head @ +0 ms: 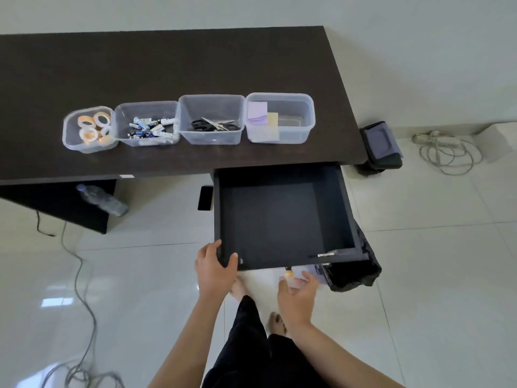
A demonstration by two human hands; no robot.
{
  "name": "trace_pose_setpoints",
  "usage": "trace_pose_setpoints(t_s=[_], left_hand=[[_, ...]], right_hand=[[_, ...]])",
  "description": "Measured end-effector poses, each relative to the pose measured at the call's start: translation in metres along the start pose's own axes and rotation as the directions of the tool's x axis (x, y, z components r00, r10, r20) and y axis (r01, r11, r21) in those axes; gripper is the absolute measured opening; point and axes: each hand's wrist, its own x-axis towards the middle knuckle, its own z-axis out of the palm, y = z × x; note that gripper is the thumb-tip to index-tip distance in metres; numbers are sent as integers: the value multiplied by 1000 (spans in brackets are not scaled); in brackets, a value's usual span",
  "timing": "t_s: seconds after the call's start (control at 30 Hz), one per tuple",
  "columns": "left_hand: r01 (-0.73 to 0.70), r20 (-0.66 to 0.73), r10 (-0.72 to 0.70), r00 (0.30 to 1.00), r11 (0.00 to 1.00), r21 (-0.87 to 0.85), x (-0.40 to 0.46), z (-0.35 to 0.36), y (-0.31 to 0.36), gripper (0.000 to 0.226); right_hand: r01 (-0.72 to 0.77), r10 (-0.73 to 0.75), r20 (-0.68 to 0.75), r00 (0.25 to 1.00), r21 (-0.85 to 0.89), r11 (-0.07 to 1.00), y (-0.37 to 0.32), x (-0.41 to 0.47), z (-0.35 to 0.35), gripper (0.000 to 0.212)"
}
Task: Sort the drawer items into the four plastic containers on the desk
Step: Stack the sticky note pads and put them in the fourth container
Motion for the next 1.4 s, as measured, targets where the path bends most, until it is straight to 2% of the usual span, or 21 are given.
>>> trace_pose_setpoints(t_s=[0.1,0.23,0.4,0.73,0.83,1.0,1.13,1.27,1.4], left_hand=[[88,75,-87,993,996,1,-10,1,-15,64],[113,132,-114,985,993,19,-15,1,-20,68],[100,152,-102,983,995,20,-12,3,-23,63],[62,60,-60,996,998,-20,7,0,-14,58],[59,59,-58,997,998,-13,29,-1,0,59],[54,33,-54,998,998,13,76,6,29,59],[49,-56,-49,997,999,-14,122,13,62,59],[155,-160,-182,970,973,-170,149,21,93,63],[215,-223,-284,933,933,-288,148,31,100,58]], right_hand=[[-136,129,110,986,64,989,5,6,-2,90],[-191,174,154,973,102,976,-1,16,8,105],[-138,128,112,985,84,987,-4,15,13,105],[-14,12,28,1000,64,998,-27,21,27,106],[-20,18,33,999,60,998,-39,42,37,117],[0,0,11,1000,5,1000,-86,77,51,104],[32,-30,74,997,-28,999,-115,131,77,112],[4,0,159,987,-21,1000,-119,176,97,123],[-35,45,232,972,-48,998,-105,201,98,123]])
